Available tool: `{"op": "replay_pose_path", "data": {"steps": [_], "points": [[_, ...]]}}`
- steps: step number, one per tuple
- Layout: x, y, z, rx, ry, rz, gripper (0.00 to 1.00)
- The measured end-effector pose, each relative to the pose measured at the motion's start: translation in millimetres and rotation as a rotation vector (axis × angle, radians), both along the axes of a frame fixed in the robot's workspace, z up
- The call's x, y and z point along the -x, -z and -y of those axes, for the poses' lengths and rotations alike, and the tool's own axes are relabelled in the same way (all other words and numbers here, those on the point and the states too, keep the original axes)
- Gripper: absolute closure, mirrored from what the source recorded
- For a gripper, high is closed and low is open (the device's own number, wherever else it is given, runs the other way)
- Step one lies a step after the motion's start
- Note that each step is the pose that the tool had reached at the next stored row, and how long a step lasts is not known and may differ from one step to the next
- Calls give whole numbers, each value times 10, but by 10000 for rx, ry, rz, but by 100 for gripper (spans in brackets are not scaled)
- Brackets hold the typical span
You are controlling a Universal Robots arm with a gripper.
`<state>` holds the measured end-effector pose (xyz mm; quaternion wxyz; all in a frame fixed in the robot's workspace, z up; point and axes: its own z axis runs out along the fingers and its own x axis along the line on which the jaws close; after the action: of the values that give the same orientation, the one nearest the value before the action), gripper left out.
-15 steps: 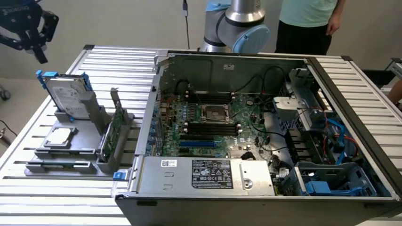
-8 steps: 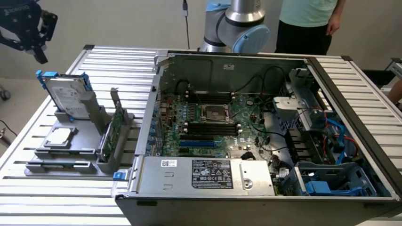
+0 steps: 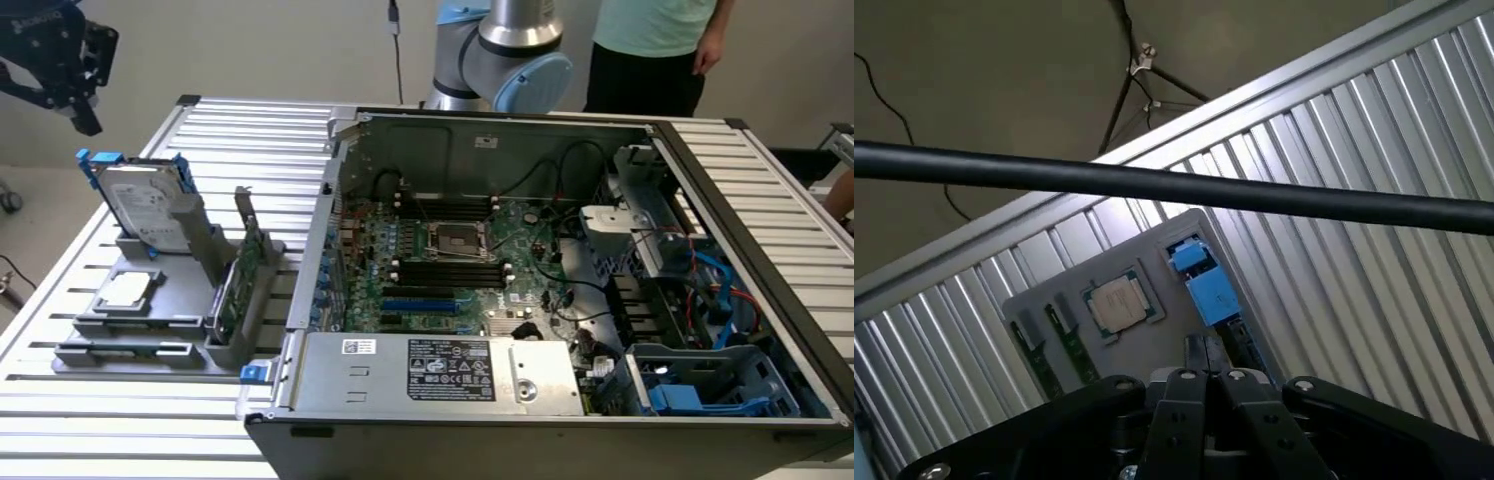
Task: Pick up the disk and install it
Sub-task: 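Pick up the disk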
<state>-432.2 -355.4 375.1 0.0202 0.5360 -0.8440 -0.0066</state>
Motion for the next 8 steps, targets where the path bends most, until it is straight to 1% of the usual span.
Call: {"op": "replay_pose_path", "data": {"steps": [3, 8], "points": [[0, 4, -1, -43, -502, 0, 89], [0, 16, -1, -161, -1335, 2, 89]]}}
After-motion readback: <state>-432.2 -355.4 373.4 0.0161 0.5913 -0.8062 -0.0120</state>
